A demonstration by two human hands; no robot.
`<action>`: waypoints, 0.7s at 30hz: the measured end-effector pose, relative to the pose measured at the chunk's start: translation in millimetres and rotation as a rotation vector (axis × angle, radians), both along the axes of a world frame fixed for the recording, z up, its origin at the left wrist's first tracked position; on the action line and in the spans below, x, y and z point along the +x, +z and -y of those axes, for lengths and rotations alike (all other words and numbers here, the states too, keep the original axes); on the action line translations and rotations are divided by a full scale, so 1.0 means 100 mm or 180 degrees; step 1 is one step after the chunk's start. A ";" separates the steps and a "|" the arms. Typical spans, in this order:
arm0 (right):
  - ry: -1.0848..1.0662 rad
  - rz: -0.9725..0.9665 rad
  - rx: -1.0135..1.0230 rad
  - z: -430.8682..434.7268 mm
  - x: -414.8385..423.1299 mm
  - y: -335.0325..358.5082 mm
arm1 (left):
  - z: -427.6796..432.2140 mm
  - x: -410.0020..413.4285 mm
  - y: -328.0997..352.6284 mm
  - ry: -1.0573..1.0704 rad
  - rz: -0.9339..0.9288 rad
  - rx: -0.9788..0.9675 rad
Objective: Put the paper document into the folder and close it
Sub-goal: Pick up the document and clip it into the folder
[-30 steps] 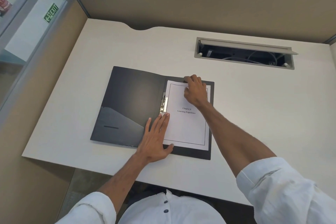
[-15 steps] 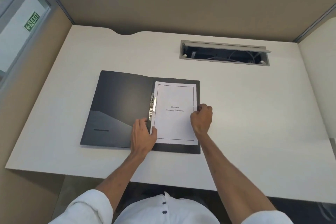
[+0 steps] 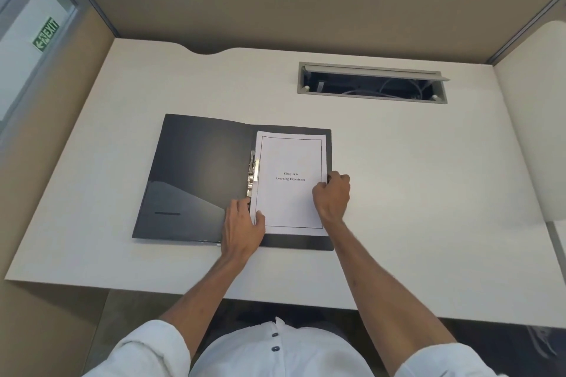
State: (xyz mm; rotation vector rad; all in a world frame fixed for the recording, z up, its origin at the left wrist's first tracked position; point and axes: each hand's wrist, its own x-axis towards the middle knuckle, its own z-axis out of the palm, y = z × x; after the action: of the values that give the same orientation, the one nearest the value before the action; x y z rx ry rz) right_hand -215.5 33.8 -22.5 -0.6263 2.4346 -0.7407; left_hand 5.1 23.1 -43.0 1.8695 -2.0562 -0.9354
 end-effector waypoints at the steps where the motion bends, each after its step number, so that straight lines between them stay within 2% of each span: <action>1: -0.0022 -0.0018 0.0010 0.00 0.02 0.01 | 0.00 0.00 0.00 -0.0040 0.0007 -0.0010; 14: 0.0234 -0.0124 0.0090 -0.05 0.06 0.08 | -0.03 0.05 0.00 -0.0376 0.0213 -0.0059; 21: 0.0257 -0.0128 0.0091 -0.07 0.02 0.07 | 0.03 0.07 0.01 -0.0323 0.0240 -0.0081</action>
State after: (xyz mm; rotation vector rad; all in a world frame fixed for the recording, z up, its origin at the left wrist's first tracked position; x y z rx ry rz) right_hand -213.1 41.1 -15.8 -0.7303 2.4363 -0.6659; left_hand 11.7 20.6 -42.0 1.8295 -2.2150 -0.8699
